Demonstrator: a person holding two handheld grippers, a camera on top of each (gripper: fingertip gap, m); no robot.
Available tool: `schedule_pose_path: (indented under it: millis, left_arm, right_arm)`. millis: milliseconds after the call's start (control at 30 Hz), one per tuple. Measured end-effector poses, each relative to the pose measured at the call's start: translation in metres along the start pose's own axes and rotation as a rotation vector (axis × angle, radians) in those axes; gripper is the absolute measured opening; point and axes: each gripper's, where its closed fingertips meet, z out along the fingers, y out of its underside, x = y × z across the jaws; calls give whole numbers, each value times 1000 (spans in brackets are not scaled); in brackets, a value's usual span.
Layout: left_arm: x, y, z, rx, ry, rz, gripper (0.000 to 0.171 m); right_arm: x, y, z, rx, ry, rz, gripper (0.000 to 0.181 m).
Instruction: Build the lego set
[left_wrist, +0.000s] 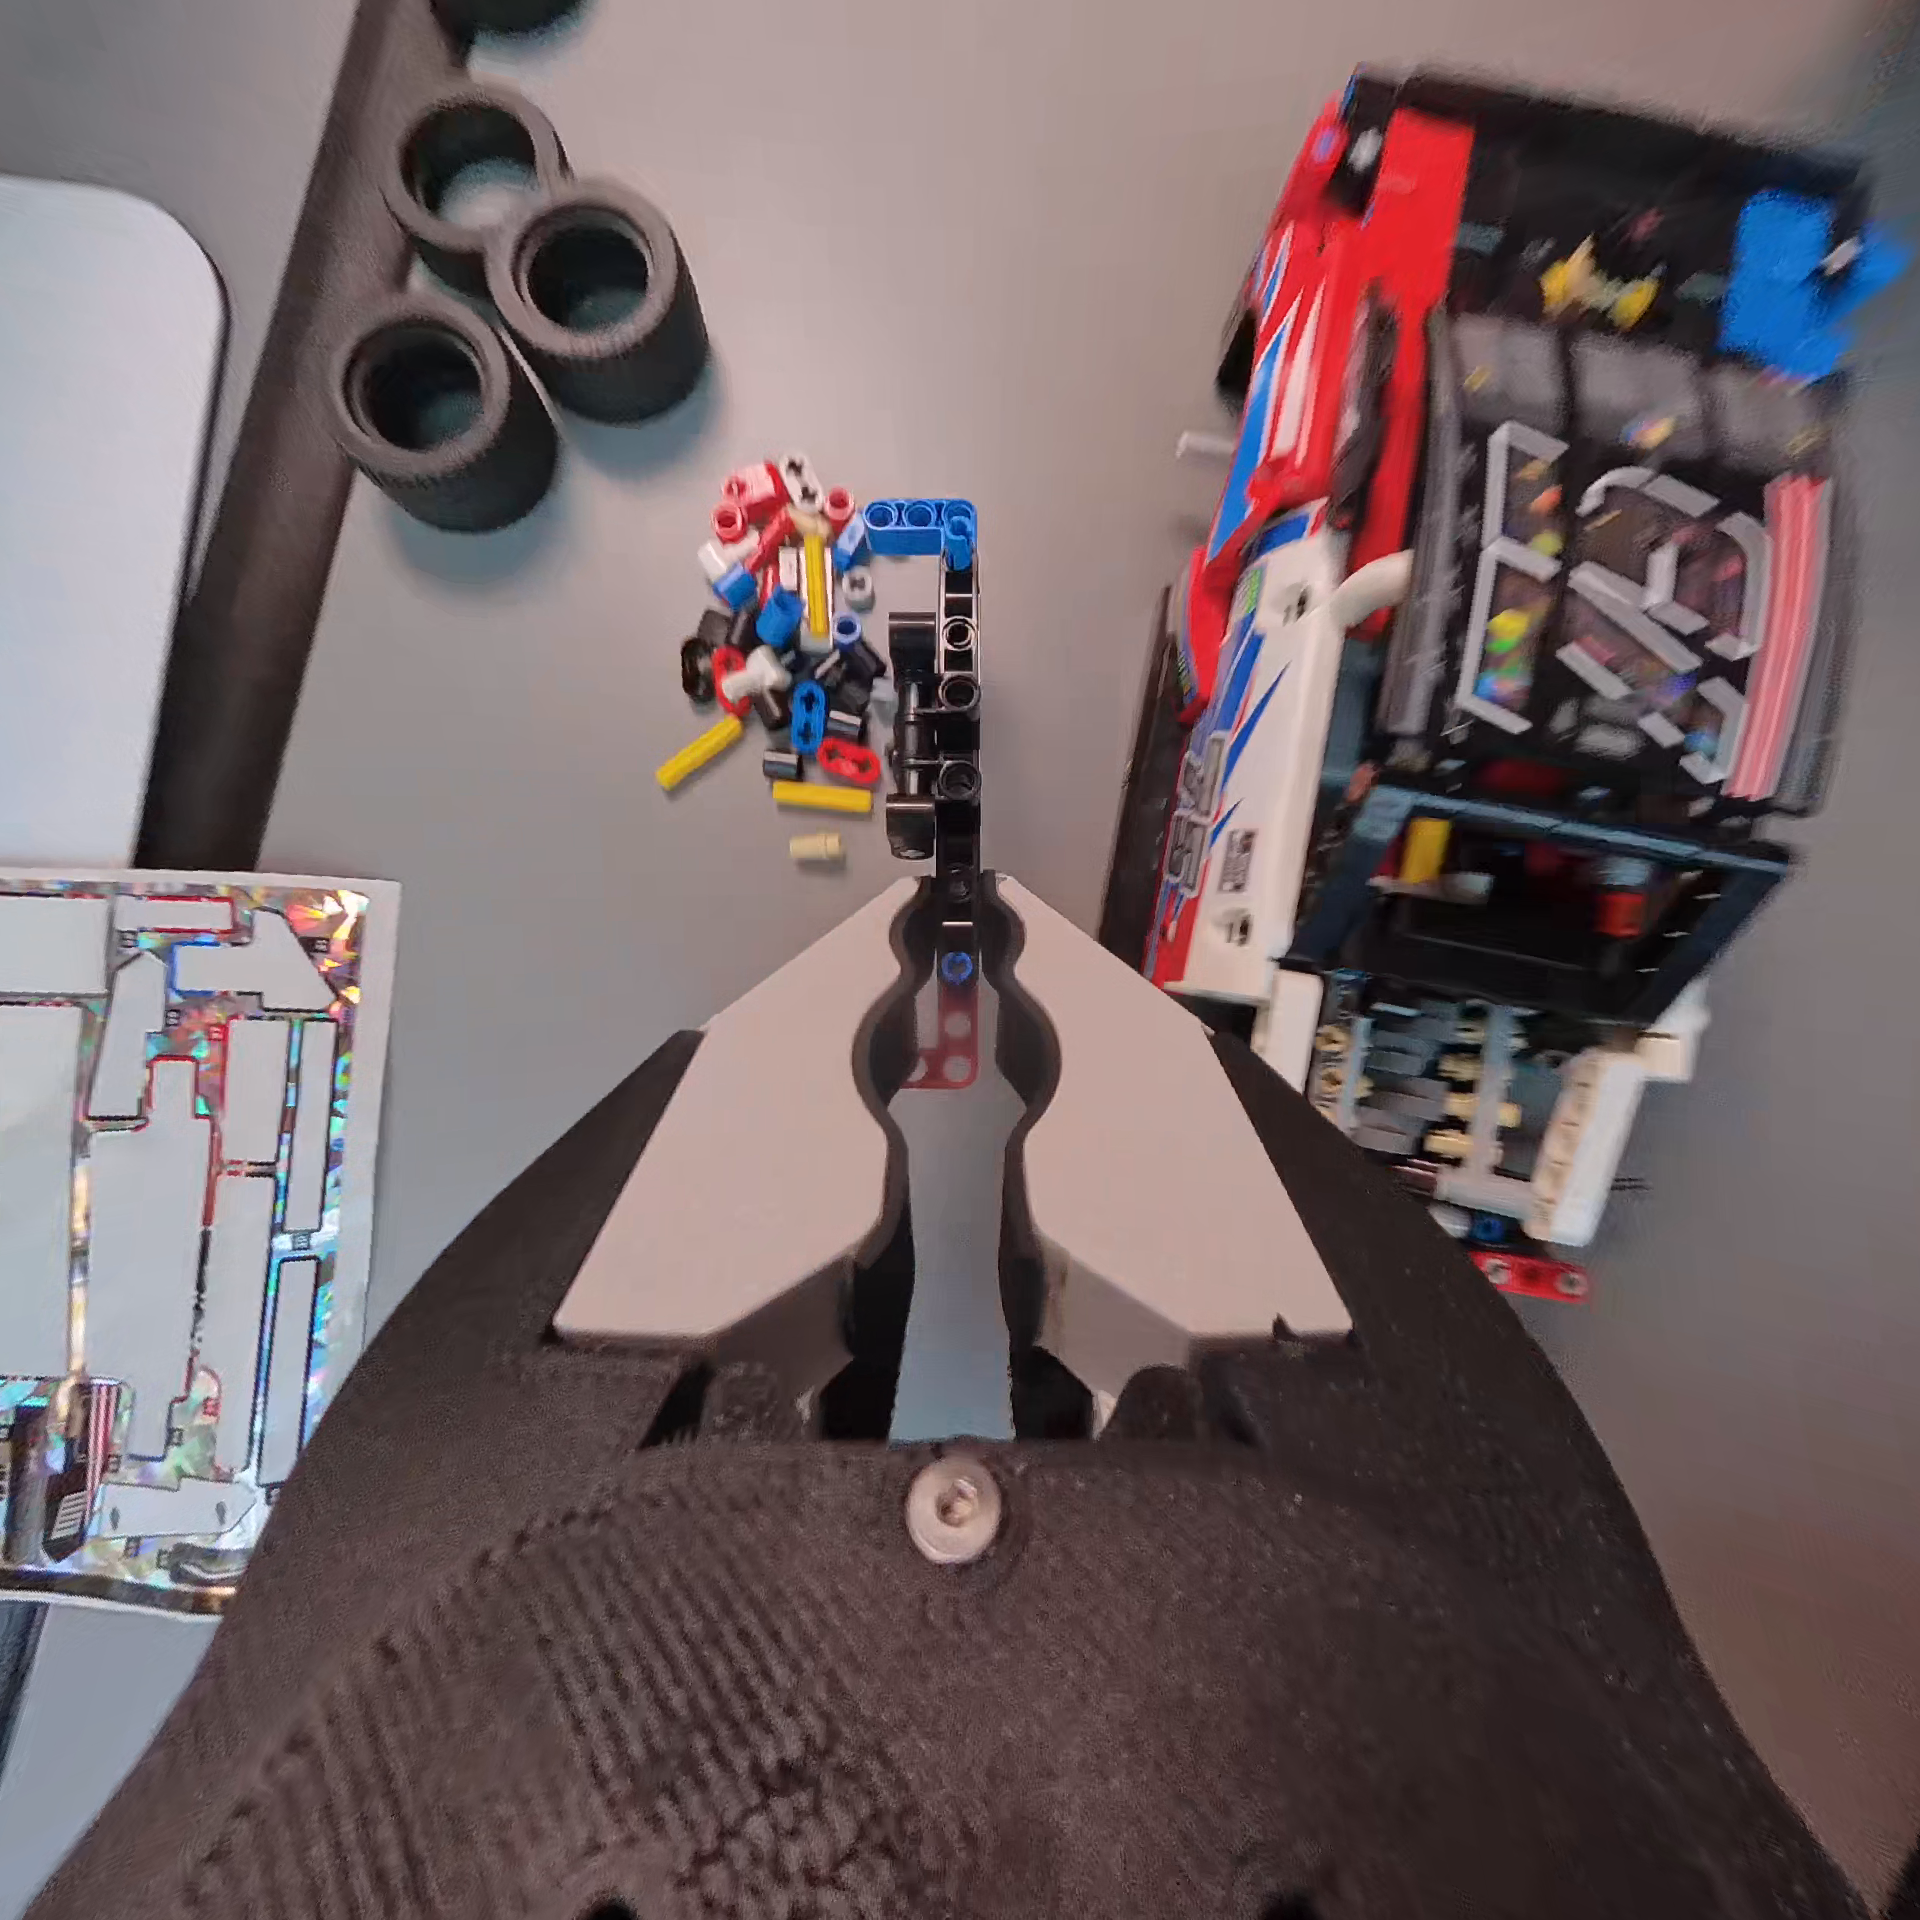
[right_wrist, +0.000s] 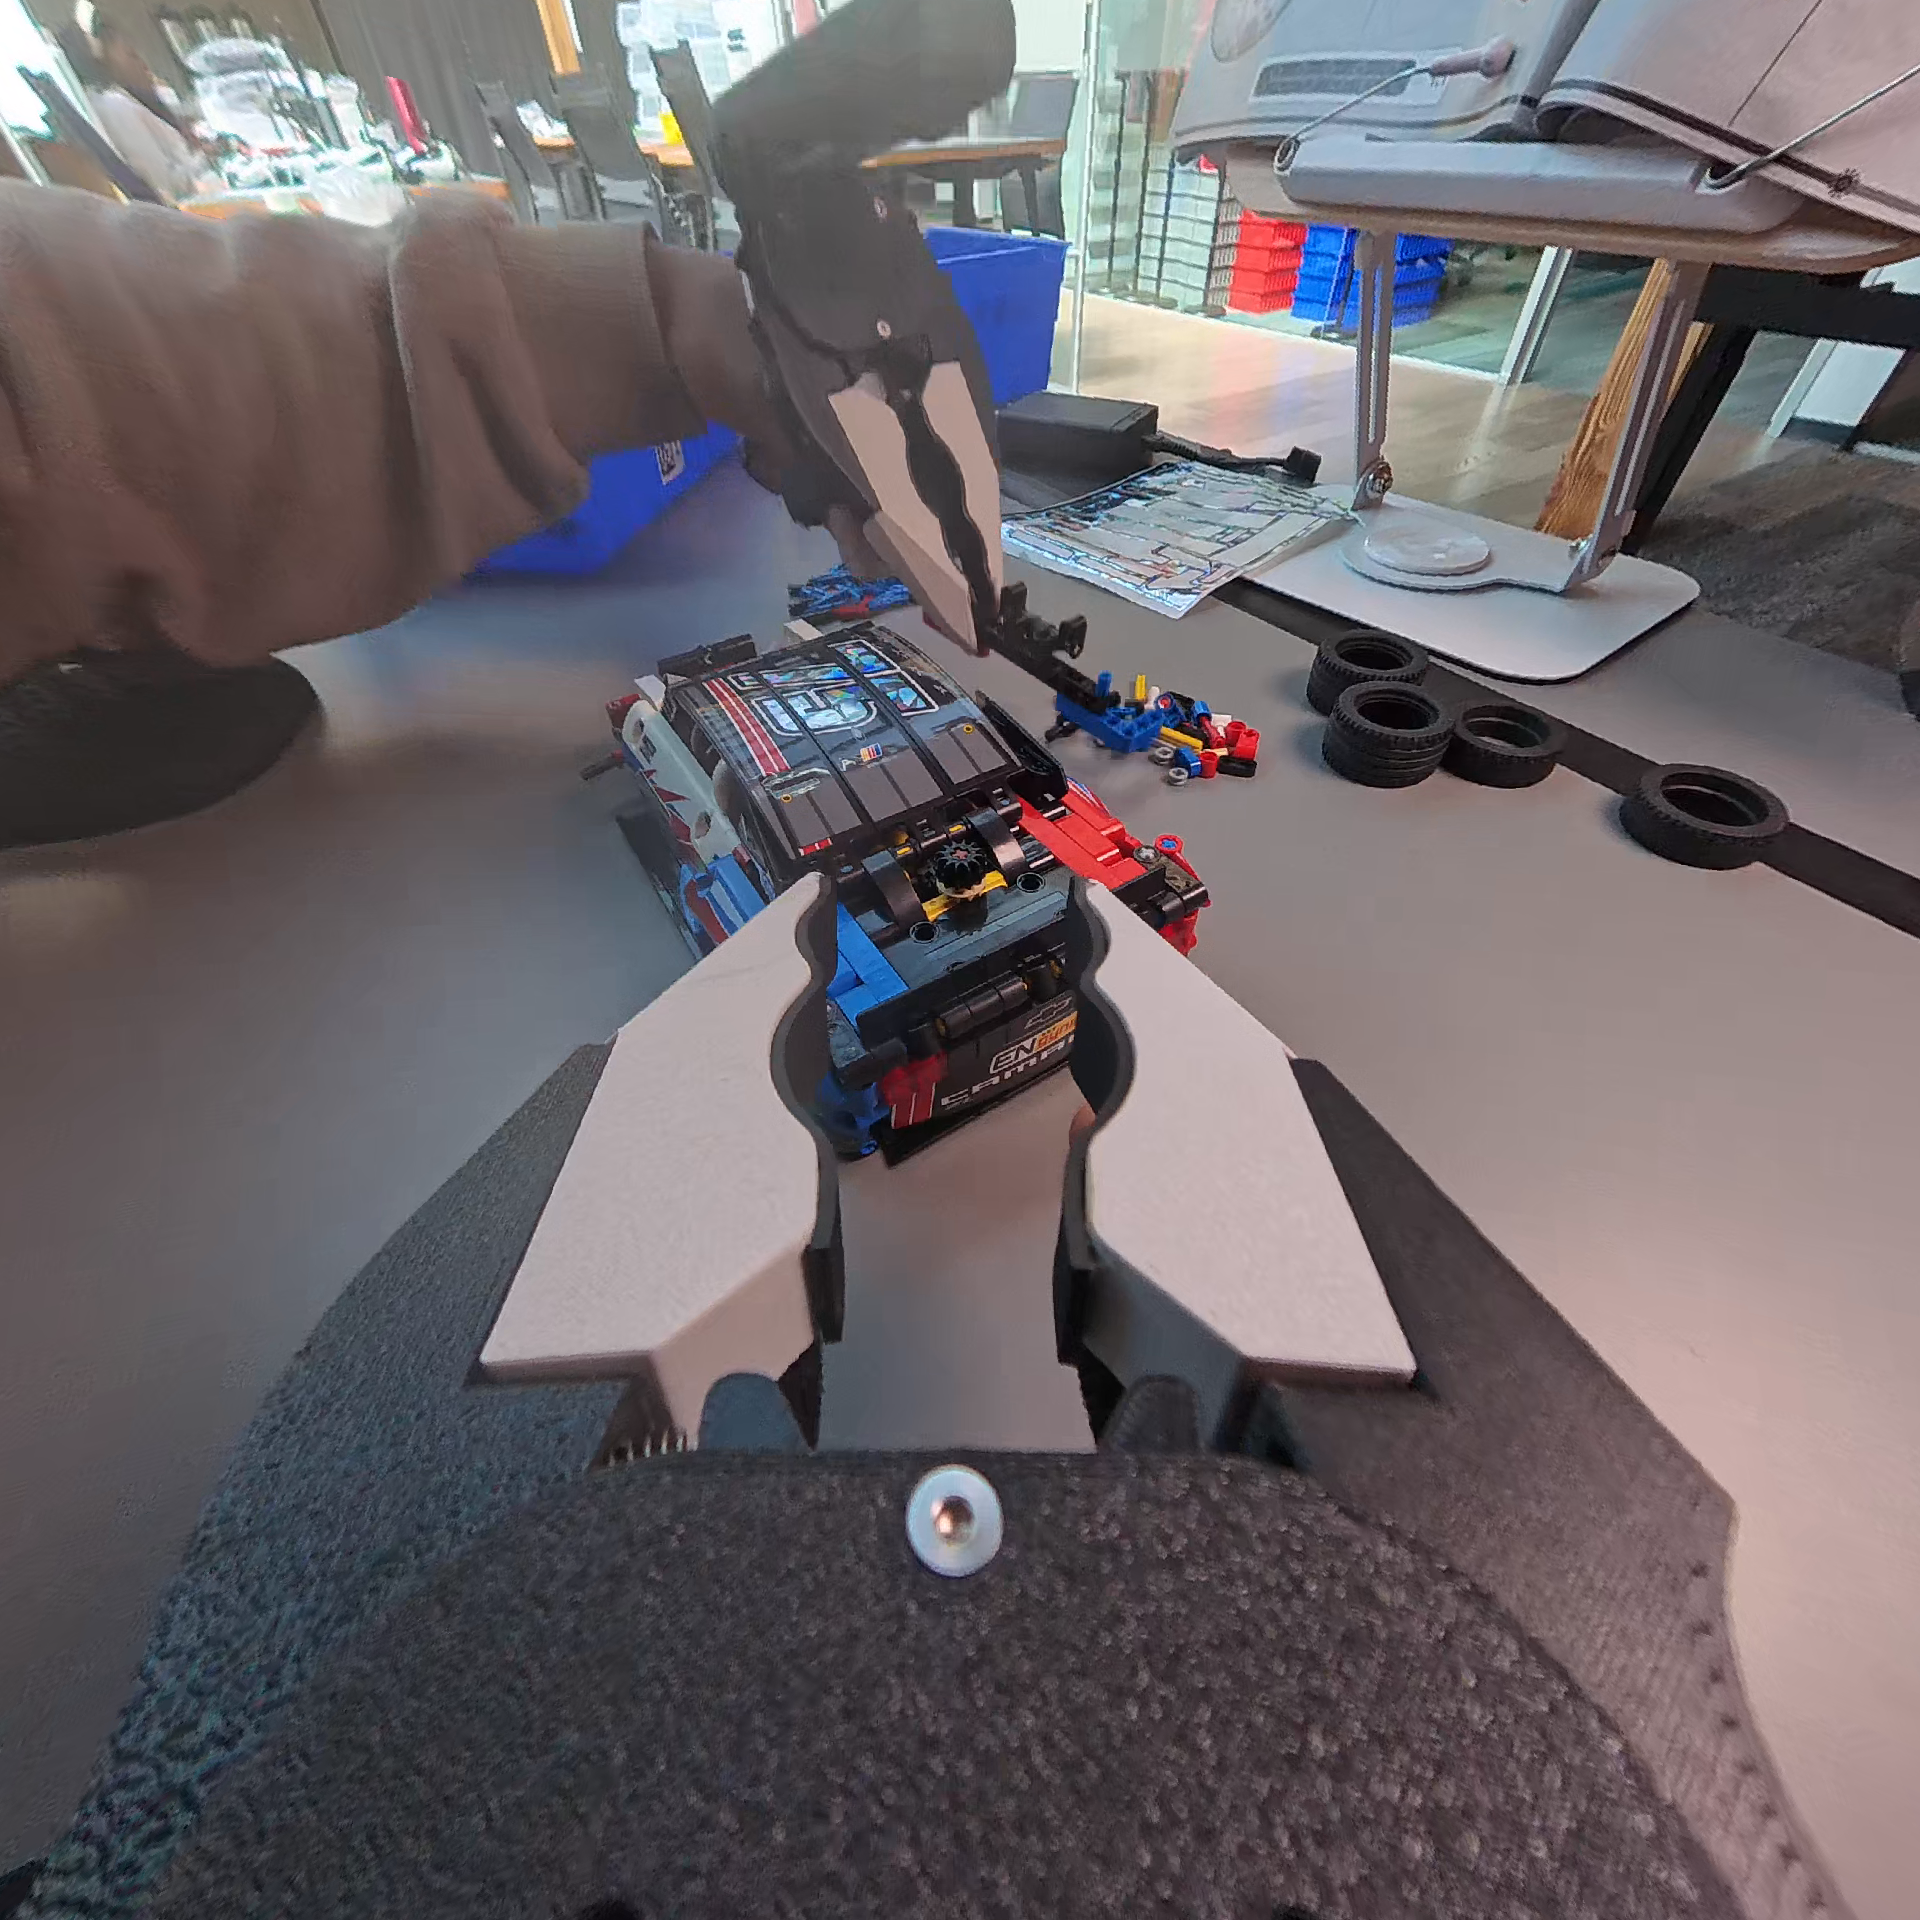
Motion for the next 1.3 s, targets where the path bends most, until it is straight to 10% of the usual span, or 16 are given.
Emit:
schedule_pose_path:
  millis: [233, 500, 833, 1300]
  left_arm:
    - [37, -83, -114, 187, 71, 20, 6]
    - [78, -114, -160, 223, 86, 18, 6]
    - [59, -128, -165, 189, 63, -11, 6]
    - [-51, -181, -96, 189, 81, 94, 6]
  right_arm:
    - [-1, -2, 1, 11, -5, 15, 40]
    - [1, 2, 4, -11, 23, 0, 39]
    - [5, 5, 5, -21, 54, -5, 37]
    - [5, 20, 14, -91, 39, -9, 36]
